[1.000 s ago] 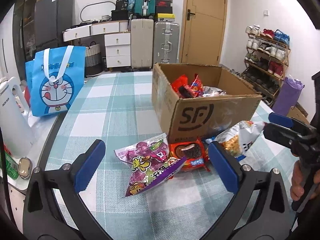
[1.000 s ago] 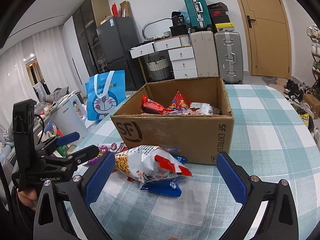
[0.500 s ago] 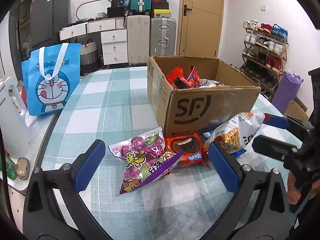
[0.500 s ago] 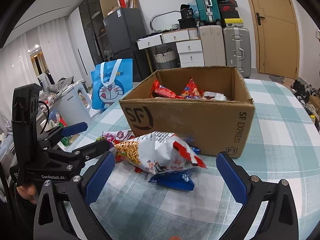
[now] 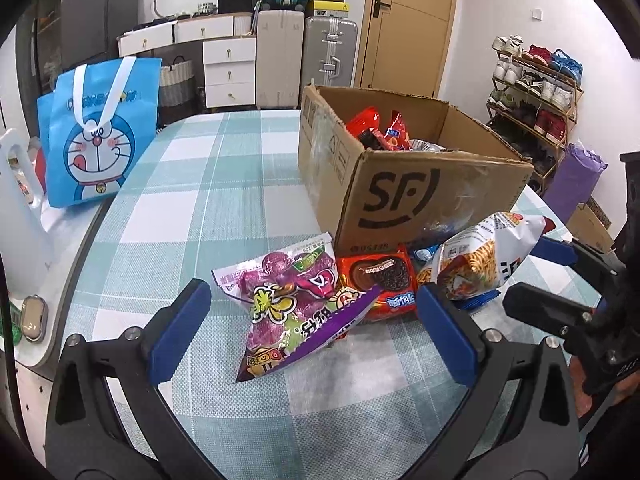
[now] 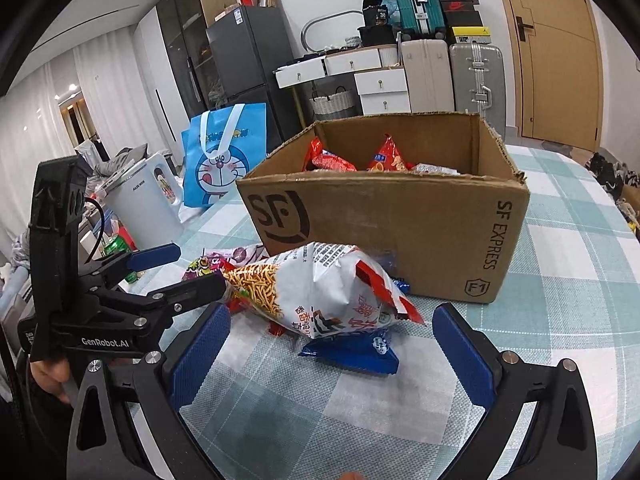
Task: Organize snacks
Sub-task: 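Lower the right tool onto the white noodle-strip bag and grasp it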
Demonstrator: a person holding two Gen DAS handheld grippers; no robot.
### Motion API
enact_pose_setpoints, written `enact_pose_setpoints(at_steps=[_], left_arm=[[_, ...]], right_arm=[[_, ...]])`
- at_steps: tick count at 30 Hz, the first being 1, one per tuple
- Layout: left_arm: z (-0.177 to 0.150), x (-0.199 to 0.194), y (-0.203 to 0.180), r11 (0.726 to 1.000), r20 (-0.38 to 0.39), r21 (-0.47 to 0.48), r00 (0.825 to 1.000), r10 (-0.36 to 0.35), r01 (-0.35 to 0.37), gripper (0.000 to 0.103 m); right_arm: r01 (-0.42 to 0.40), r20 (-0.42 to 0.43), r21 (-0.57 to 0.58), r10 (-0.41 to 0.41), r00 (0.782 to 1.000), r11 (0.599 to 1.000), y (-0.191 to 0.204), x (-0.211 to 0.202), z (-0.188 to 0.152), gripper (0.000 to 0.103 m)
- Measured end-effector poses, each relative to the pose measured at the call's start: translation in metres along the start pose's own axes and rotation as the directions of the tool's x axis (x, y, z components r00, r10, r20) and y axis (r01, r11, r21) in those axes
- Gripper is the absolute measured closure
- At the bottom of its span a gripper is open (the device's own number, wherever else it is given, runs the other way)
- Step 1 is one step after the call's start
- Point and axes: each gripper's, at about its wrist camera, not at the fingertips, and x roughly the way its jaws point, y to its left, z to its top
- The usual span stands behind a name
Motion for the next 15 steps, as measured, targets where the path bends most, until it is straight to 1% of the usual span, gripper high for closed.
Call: enact_pose_setpoints(at_steps=[6, 15], left_arm=[[-0.002, 0.009, 0.010, 0.999, -0.022, -0.037, 1.000, -0.017, 0.016, 0.001], [-0.005, 0.017, 0.020, 0.994, -0.049, -0.093, 0.997, -0.059, 0.054, 0.001]], right_arm=[[0.005, -0.029, -0.007, -0.005, 1.000, 1.000, 0.004, 0.011, -0.003, 0.000], [0.034, -0.046, -0.003, -0.034, 0.998, 0.999, 0.007, 0.026, 0.009, 0.000]])
